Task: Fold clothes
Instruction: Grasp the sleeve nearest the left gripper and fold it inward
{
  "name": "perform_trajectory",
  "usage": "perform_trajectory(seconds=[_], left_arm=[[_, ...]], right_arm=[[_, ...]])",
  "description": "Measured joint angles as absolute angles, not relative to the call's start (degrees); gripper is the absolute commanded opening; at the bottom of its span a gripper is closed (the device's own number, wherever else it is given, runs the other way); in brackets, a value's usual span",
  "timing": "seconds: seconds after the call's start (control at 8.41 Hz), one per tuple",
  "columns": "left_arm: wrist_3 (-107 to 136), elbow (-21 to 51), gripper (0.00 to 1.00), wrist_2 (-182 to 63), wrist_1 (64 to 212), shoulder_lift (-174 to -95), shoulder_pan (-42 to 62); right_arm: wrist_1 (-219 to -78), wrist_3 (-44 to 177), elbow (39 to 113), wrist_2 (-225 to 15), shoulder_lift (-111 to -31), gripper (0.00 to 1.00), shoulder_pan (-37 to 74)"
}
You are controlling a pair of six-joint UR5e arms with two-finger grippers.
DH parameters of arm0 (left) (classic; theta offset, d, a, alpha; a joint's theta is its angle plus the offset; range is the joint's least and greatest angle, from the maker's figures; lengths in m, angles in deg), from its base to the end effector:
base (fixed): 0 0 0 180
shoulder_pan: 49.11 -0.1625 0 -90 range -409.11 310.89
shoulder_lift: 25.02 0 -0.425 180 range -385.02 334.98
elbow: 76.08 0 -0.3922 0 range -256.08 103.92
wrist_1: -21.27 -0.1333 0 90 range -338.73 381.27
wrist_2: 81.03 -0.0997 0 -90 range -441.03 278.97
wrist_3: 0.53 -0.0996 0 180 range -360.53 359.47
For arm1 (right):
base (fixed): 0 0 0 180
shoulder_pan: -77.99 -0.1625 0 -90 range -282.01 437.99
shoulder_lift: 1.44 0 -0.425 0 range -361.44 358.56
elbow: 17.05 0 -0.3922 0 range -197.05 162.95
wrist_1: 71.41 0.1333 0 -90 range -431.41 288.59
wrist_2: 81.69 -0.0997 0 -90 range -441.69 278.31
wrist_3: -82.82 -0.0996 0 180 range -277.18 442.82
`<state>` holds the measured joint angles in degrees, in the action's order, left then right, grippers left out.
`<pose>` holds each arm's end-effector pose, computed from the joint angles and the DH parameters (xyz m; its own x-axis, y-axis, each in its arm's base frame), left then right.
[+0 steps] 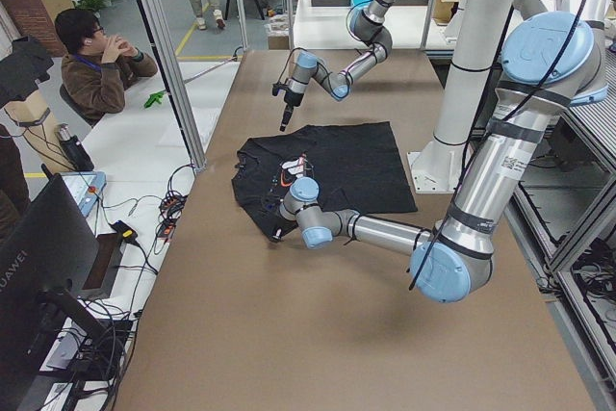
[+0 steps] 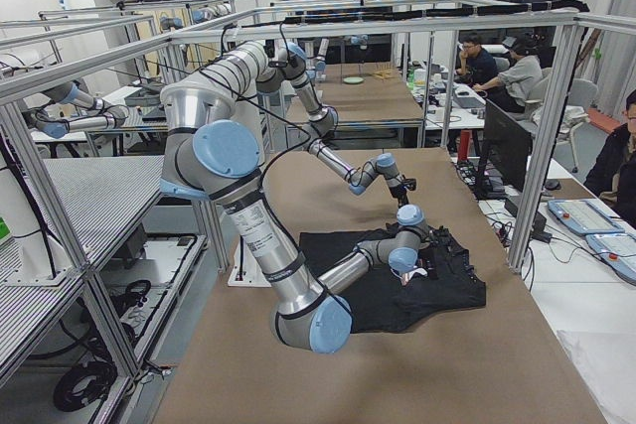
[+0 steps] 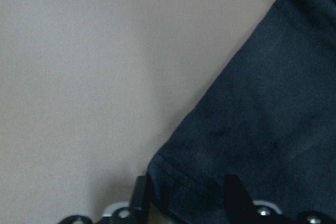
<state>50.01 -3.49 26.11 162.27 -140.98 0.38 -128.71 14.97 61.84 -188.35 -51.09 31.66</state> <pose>0.3799 -0.6046 0.4486 0.6110 0.2198 -0.7605 0.2243 0.8733 0.4326 -0.4411 -0.6137 0.2517 0.4962 -0.0033 0.8682 -0.3576 0.9105 0.2078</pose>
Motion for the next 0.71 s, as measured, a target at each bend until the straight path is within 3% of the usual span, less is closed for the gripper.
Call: perform_trajectory(seconds=[0.12,0.71], left_arm=[[50.01,-3.73,0.00,26.00,162.26,-140.96,0.38],[50.24,-3.45,0.00,25.83,162.10,-141.73,0.37]], right_arm=[[-128.71,14.97,61.85,-188.36,-51.09,0.94,31.67],[-128.71,14.97,61.90,-188.39,-51.10,0.94,31.68]])
